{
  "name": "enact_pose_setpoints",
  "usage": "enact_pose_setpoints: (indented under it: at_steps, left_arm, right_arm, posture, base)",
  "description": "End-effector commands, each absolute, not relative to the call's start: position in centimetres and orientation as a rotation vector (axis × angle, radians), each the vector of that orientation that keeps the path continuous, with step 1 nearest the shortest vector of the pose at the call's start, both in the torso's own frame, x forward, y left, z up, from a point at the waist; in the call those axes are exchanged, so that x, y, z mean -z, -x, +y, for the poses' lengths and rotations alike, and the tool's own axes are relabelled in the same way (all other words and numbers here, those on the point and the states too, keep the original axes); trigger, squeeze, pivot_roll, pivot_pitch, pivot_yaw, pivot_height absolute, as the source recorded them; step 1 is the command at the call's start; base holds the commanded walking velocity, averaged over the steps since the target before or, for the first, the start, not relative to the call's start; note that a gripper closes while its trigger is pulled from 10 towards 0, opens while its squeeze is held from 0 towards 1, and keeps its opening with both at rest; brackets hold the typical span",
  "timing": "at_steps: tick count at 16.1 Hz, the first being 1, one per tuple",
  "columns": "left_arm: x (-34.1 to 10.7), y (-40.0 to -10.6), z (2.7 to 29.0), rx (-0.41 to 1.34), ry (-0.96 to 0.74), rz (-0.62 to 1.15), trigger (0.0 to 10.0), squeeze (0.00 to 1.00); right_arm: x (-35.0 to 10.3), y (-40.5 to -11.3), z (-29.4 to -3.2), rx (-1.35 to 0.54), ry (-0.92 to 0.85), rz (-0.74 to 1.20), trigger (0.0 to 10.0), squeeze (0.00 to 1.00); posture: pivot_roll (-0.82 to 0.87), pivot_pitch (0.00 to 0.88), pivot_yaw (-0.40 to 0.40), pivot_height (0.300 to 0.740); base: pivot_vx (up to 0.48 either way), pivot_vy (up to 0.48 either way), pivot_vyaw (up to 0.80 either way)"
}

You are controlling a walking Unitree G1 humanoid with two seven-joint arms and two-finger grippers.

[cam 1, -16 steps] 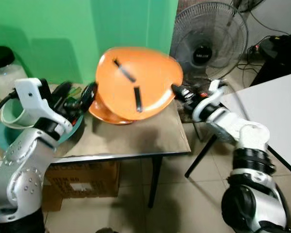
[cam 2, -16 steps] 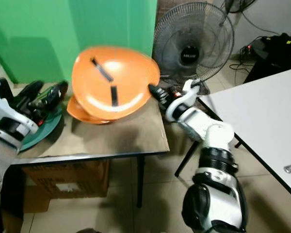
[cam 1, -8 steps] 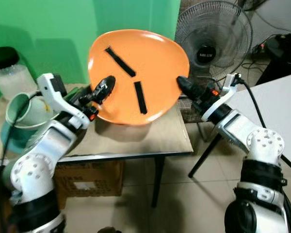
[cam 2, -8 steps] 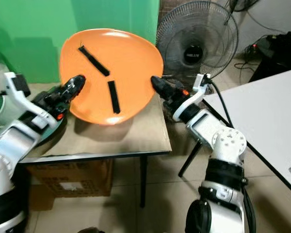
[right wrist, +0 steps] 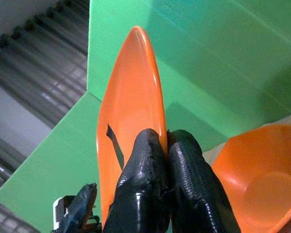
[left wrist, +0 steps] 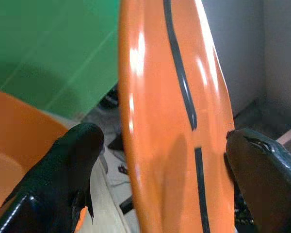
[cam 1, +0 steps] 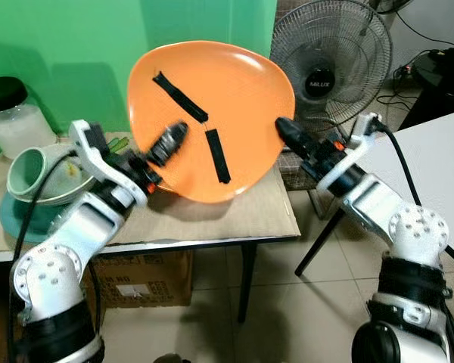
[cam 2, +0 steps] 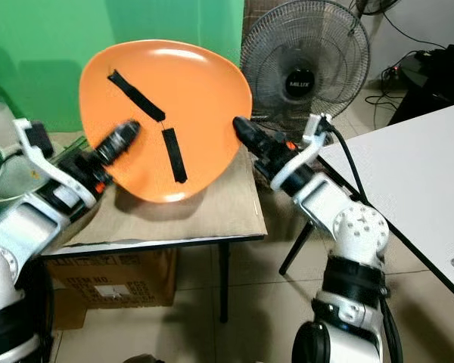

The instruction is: Setting the table

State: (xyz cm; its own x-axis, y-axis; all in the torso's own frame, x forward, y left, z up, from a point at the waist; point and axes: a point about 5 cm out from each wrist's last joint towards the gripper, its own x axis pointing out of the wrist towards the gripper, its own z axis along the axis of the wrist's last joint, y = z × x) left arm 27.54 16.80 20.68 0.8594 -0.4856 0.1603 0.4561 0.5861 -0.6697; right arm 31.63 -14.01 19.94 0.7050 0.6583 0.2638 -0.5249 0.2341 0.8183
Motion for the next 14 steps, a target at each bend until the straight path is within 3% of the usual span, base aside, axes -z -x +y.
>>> enact_pose_setpoints:
  at_steps: [1,2,3,7,8,9,10,11,14]
  left_arm:
    - [-21.07,-27.28,16.51,0.579,0.755,0.038,0.0,0.0]
    - [-21.01,-27.24,16.67,0.573,0.754,0.043,0.0,0.0]
    - [-20.96,-27.23,16.91,0.564,0.753,0.043,0.0,0.0]
    - [-21.06,-27.09,17.16,0.569,0.756,0.028,0.0,0.0]
    - [-21.08,-27.01,17.09,0.58,0.753,0.026,0.0,0.0]
    - [-21.07,-26.98,17.05,0.584,0.752,0.026,0.0,0.0]
    - [-21.07,-26.99,17.0,0.588,0.751,0.028,0.0,0.0]
    - [-21.1,-27.05,16.95,0.591,0.751,0.029,0.0,0.0]
    - [-21.28,-27.27,16.9,0.604,0.749,0.03,0.0,0.0]
  right_arm:
    - [-21.26,-31.26,-13.75,-0.89,-1.06,0.082,0.0,0.0]
    - [-21.37,-31.04,-13.77,-0.901,-1.058,0.071,0.2,0.0]
    - [-21.48,-30.92,-13.84,-0.905,-1.06,0.062,1.7,0.0]
    - [-21.36,-30.98,-13.95,-0.9,-1.069,0.062,2.4,0.0]
    - [-21.36,-30.98,-13.91,-0.901,-1.069,0.06,4.4,0.0]
    - [-21.36,-30.97,-13.89,-0.901,-1.068,0.06,4.4,0.0]
    - [-21.4,-30.97,-13.87,-0.901,-1.065,0.059,8.4,0.0]
    - [-21.39,-30.95,-13.91,-0.898,-1.06,0.058,10.0,0.0]
    - [-21.34,-30.85,-14.15,-0.878,-1.04,0.046,10.0,0.0]
  posture:
    - [-0.01,0.0,0.027,0.74]
    - [-0.01,0.0,0.027,0.74]
    - [-0.01,0.0,0.026,0.74]
    - [0.0,0.0,0.024,0.74]
    - [0.0,0.0,0.025,0.74]
    - [0.0,0.0,0.025,0.74]
    - [-0.01,0.0,0.028,0.74]
    - [-0.01,0.0,0.031,0.74]
    - [-0.01,0.0,0.047,0.74]
  base:
    - [0.0,0.0,0.0]
    - [0.0,0.0,0.0]
    - [0.0,0.0,0.0]
    - [0.0,0.0,0.0]
    - [0.0,0.0,0.0]
    - [0.0,0.0,0.0]
    - [0.0,0.0,0.0]
    - [0.0,0.0,0.0]
    - [0.0,0.0,0.0]
